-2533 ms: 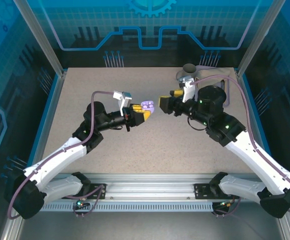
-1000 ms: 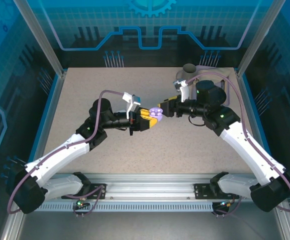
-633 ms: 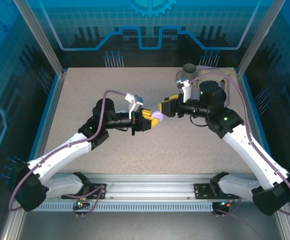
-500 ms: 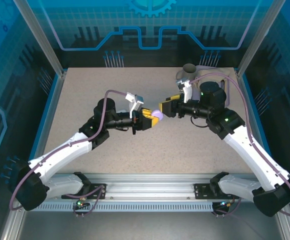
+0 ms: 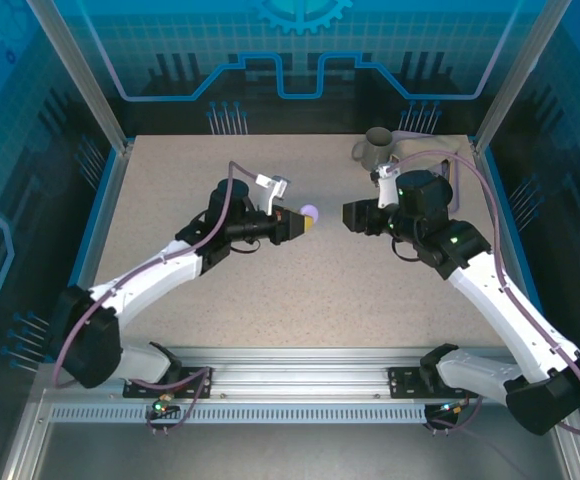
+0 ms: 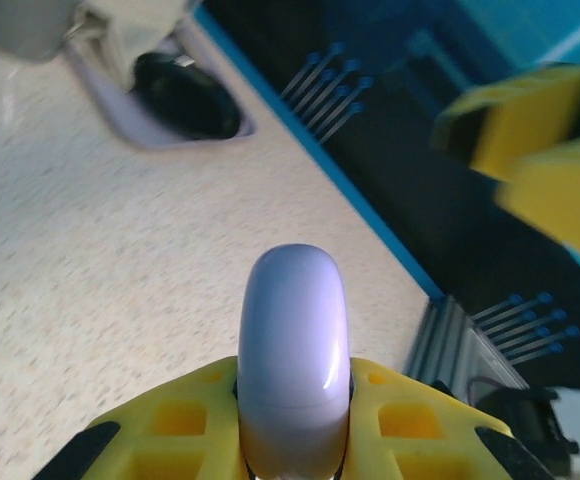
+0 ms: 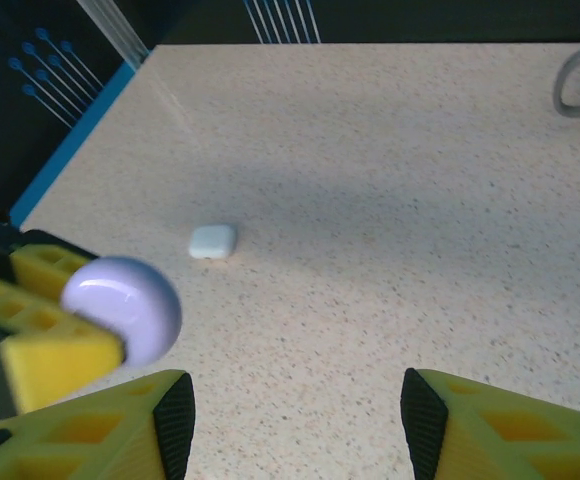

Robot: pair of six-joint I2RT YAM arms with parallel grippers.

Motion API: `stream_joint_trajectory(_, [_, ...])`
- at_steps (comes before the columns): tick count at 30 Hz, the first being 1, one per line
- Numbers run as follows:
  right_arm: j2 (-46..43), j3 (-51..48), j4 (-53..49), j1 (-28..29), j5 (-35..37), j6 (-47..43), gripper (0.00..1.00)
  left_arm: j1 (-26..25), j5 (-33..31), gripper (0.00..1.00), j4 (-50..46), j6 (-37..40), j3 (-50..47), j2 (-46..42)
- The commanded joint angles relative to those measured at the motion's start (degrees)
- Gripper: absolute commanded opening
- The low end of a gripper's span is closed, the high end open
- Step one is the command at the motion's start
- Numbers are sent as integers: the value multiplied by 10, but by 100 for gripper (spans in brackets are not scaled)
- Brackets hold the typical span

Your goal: Insert the wireless bluetooth earbuds into the charging case

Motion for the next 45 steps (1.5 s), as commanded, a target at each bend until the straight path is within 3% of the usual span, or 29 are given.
stream_joint_trajectory(1, [-15,-8,-16,-9,17,1,60,15,-34,18,-39,-60,12,34])
stream_joint_trajectory(7, [-14,-14,-12,-16,5,2,60,18,-67,18,-68,-83,12,94])
stream_joint_trajectory(23, [-4,-17,-13,-24,-7,1,60,18,-41,18,-85,-117,22,220])
stream_joint_trajectory(37, [-7,-14,-19,-27,-9,-1,60,18,-56,18,-116,-122,32,252])
stream_joint_trajectory(45, [-8,-12,-21,-28,-9,-1,60,19,-74,24,-142,-124,39,260])
